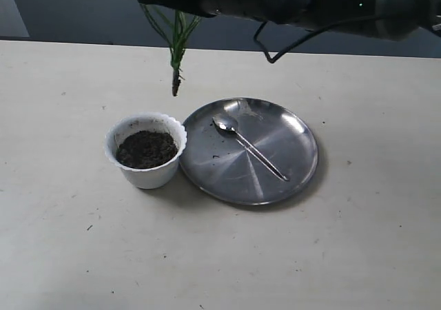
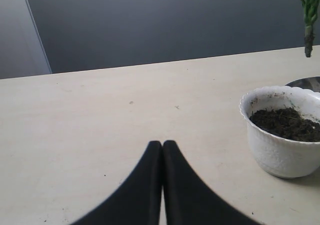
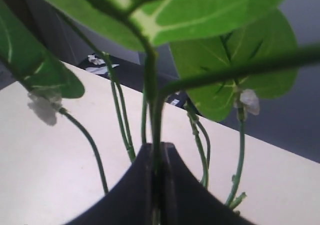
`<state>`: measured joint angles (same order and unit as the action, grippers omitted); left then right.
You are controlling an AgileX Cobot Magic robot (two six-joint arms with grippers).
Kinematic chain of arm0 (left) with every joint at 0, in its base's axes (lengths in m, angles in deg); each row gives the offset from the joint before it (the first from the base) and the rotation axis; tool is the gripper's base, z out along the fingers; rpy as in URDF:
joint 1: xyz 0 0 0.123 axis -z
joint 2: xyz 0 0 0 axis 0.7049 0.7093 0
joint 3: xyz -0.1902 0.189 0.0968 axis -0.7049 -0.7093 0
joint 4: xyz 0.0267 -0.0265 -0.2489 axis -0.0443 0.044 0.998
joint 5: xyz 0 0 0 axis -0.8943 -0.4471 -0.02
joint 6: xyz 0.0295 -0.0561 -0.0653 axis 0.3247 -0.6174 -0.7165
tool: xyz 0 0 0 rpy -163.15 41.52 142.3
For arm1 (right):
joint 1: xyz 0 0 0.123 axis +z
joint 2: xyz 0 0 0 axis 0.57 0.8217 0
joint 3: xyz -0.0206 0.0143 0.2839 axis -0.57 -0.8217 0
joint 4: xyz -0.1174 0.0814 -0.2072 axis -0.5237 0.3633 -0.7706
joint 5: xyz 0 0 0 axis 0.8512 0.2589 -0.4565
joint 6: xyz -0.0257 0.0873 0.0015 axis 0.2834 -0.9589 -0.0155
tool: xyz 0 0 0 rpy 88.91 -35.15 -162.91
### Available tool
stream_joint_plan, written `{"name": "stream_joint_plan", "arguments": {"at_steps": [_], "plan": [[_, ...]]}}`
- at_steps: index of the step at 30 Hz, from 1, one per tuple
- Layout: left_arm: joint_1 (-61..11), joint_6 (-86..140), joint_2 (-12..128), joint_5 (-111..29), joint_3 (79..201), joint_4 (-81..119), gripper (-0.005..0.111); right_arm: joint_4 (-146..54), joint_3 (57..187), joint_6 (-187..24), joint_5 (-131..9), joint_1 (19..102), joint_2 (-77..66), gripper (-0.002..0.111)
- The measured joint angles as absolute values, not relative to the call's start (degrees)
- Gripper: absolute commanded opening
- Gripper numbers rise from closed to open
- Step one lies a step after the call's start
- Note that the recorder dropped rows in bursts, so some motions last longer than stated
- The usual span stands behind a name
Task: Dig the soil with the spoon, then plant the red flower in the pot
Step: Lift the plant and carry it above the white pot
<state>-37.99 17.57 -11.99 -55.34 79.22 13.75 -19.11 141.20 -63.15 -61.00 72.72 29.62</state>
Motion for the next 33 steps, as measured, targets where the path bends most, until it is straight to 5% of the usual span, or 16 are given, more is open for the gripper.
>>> {"name": "stream_joint_plan", "arguments": {"at_steps": [16, 21, 27, 33], "plan": [[-37.99, 17.57, -11.99, -55.34, 79.22, 13.75, 0.001, -5.56, 141.2, -59.46, -44.23, 72.89, 29.62, 0.0], [-37.99, 17.57, -11.99, -55.34, 79.22, 13.75, 0.001, 11.76, 141.2, -40.58, -43.66, 72.65, 29.62, 0.0], [-37.99, 17.57, -11.99, -55.34, 79.22, 13.75, 0.001, 45.98, 141.2, -11.42, -26.25, 70.56, 30.81, 0.0], [-37.99, 17.57, -11.99, -55.34, 79.22, 13.75, 0.001, 48.31, 141.2, 0.78, -24.71, 68.72, 31.86, 0.0]]}}
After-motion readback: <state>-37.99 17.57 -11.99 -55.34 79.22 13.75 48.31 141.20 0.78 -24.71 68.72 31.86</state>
